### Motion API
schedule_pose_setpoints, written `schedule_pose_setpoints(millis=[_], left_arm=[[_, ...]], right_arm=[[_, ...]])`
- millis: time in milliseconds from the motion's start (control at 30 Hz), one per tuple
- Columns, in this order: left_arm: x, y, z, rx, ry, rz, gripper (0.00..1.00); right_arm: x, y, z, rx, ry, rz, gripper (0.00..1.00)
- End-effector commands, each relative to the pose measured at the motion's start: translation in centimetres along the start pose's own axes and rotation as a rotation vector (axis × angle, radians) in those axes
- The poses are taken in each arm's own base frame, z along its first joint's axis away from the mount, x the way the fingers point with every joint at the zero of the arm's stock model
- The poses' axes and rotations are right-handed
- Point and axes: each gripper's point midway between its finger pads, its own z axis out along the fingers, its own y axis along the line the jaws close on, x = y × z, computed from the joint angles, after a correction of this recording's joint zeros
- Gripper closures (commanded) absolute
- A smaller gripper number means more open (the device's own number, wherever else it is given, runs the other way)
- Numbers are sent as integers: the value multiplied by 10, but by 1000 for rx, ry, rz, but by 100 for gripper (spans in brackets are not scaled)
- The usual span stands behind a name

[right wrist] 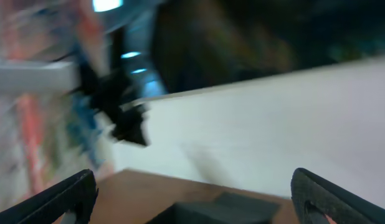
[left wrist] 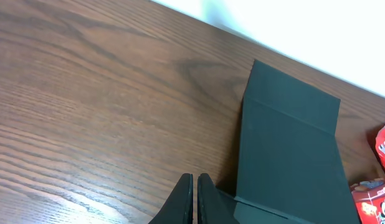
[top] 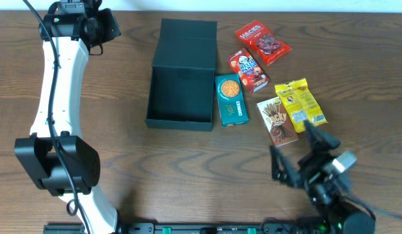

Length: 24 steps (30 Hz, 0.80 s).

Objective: Pack container
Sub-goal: 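Grasp the teal coconut cookie box with the right gripper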

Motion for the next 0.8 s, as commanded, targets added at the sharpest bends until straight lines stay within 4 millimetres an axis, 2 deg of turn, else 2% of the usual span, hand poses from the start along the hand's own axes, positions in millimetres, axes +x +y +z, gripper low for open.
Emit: schedule_pose_setpoints(millis=[0, 200, 433, 533, 600, 767], left_arm=[[4, 4, 8, -4, 22, -4, 94], [6, 5, 8, -6, 28, -9, 94], [18, 9, 8, -24, 76, -12, 94], [21, 11, 7, -31, 90, -13, 94], [23, 11, 7, -34, 96, -14, 94], [22, 11, 7, -34, 95, -13, 94]], right_arm=[[-6, -32, 11, 164, -8, 138, 1], [20, -42, 67, 126, 259, 143, 1], [71, -66, 133, 78, 588, 210, 1], [96, -75, 149, 78, 703, 197, 1], [121, -81, 157, 96, 803, 185, 1], [165, -87, 160, 139, 961, 164, 1]])
